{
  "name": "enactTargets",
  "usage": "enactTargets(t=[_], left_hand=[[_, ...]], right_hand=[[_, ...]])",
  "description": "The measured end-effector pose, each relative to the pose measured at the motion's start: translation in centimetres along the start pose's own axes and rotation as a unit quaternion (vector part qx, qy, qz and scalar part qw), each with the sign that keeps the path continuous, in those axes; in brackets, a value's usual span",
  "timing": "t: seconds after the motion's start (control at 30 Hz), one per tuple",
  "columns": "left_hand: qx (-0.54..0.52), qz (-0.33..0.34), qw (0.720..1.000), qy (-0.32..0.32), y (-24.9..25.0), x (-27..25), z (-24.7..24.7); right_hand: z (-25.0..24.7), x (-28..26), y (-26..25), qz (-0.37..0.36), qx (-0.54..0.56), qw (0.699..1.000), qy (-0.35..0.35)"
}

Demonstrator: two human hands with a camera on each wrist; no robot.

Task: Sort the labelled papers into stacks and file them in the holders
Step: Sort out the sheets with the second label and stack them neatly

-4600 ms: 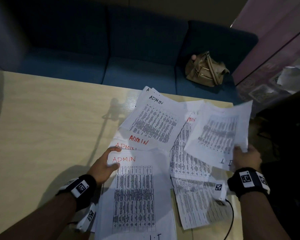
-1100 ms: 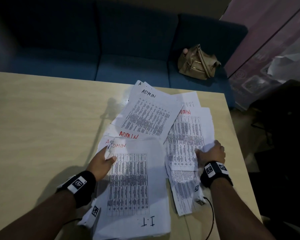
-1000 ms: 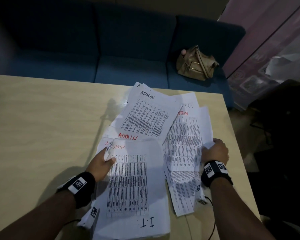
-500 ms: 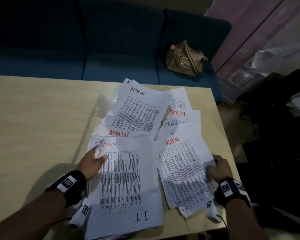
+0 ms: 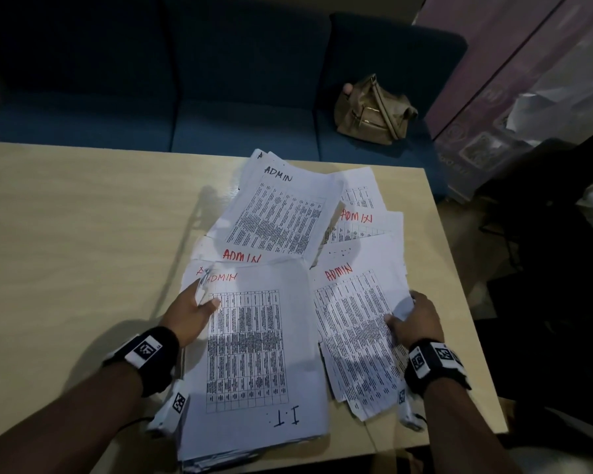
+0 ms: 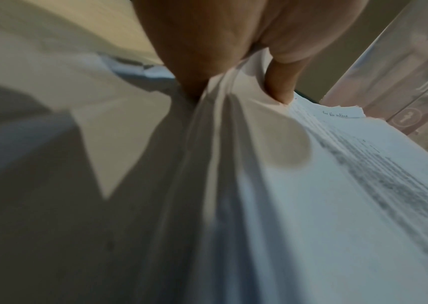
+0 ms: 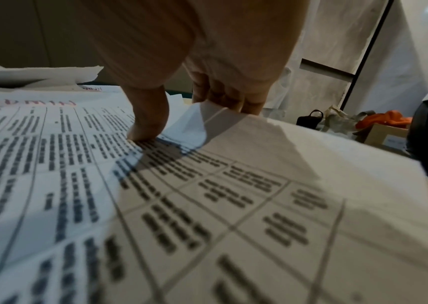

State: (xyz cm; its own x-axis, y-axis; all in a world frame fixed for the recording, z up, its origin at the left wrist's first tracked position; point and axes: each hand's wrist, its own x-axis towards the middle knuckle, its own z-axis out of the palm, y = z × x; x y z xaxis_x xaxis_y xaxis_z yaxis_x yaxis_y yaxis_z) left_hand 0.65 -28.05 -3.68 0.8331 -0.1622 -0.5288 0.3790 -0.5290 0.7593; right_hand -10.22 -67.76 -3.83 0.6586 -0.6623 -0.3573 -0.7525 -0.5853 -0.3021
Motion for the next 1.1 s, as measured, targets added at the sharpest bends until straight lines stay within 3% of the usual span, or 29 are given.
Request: enactTargets(t=[0.2,0.3,0.5,0.67,0.77,0.97,1.1], left_hand=[[0.015,0.007,1.000,0.005,0.6,-0.3,0.1],[0.001,0.007,1.000,-0.002,0.6,-0.4,0.0],[-0.023,-0.011,1.000,-0.017,0.2,-0.2,-0.3],[-0.057,-0.049,0.997,-0.031,0.0,0.2,-0.9],[-0.059,-0.065,0.996,-0.032,0.1,0.3,-0.9],[-0.110,-0.072,0.991,-0.028,-0.8,0.6,-0.8],[-0.190,-0.037,0.981,-0.012,0.3,-0.3,-0.9]], right_hand=[[0.2,-1.0,-0.8,-0.052,-0.039,0.996,0.064],[-1.7,-1.2,-1.8,-0.035,0.052,0.997,0.048],[-10.5,-0.7,-3.8,-0.148,0.191,0.965,0.099],[-13.1,-1.4,-6.8,-0.164,0.279,0.935,0.142],[-9.9,-1.7,-8.0,-0.143,0.312,0.935,0.085],[1.1,-4.6,-9.3,-0.067,0.329,0.937,-0.094],[4.2,-8.1,-11.3,-0.100,0.287,0.939,-0.160]])
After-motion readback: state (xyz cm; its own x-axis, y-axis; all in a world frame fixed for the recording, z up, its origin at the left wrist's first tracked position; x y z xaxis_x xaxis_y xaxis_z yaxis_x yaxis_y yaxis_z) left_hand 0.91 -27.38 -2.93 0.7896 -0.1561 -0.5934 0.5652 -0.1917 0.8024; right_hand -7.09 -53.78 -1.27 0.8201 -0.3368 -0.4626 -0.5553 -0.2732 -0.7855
